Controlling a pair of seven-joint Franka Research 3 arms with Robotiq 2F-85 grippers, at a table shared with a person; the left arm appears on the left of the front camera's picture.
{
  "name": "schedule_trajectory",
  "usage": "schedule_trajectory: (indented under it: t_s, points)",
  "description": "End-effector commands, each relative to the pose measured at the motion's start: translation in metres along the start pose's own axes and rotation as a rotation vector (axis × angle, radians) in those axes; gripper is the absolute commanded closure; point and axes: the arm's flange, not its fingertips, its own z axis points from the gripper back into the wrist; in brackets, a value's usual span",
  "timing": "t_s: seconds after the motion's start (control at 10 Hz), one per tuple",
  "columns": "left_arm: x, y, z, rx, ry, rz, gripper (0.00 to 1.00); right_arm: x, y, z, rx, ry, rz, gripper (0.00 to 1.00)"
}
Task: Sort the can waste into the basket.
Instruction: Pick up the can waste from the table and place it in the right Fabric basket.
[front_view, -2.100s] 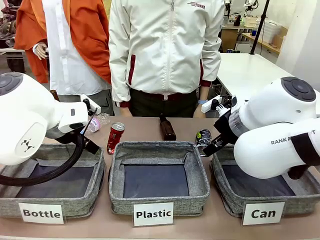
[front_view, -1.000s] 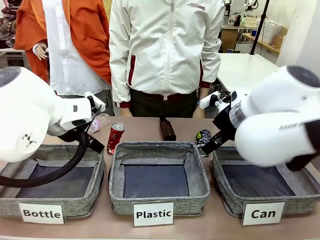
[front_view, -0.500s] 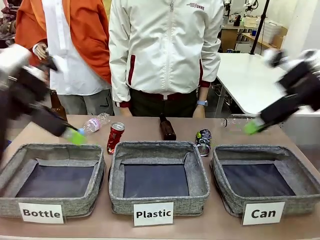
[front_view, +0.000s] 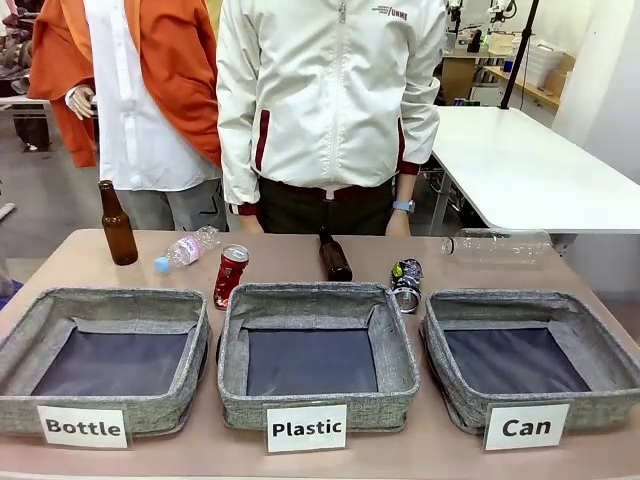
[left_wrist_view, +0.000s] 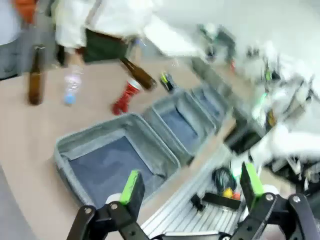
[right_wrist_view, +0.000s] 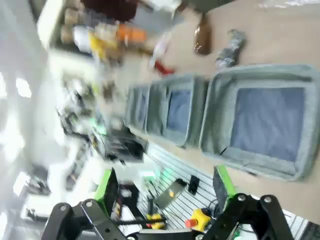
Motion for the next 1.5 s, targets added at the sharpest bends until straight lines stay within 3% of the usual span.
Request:
schedule_trajectory:
  t_s: [0.0,0.2,0.3,0.4,1.1,1.4]
  points:
    - [-0.067,0.017,-0.031,-0.002,-0.221,0.121,0.0,0.02,-0.044,0.016,0.12,-0.165,-0.075,0.0]
    - [-0.058,0.029,-0.037,0.04,-0.291,0.264,0.0,0.01,-0.071,0.024,0.176,-0.296,-0.131,0.0]
    - [-0.048,0.033,-0.041,0.045,-0.298,0.274,0.0,0.008,-0.074,0.02,0.165,-0.336,-0.121,0.0]
    - [-0.033,0.051,0.044,0.04,-0.262,0.252,0.0,0.003,-0.075,0.035,0.123,-0.26,-0.166,0.0]
    - [-0.033,0.051,0.044,0.04,-0.262,0.252,0.0,0.002,-0.074,0.031,0.127,-0.269,-0.188,0.0]
    - [-0.033,0.051,0.044,0.04,-0.262,0.252,0.0,0.043,0.012,-0.052,-0.218,-0.07,0.028,0.0]
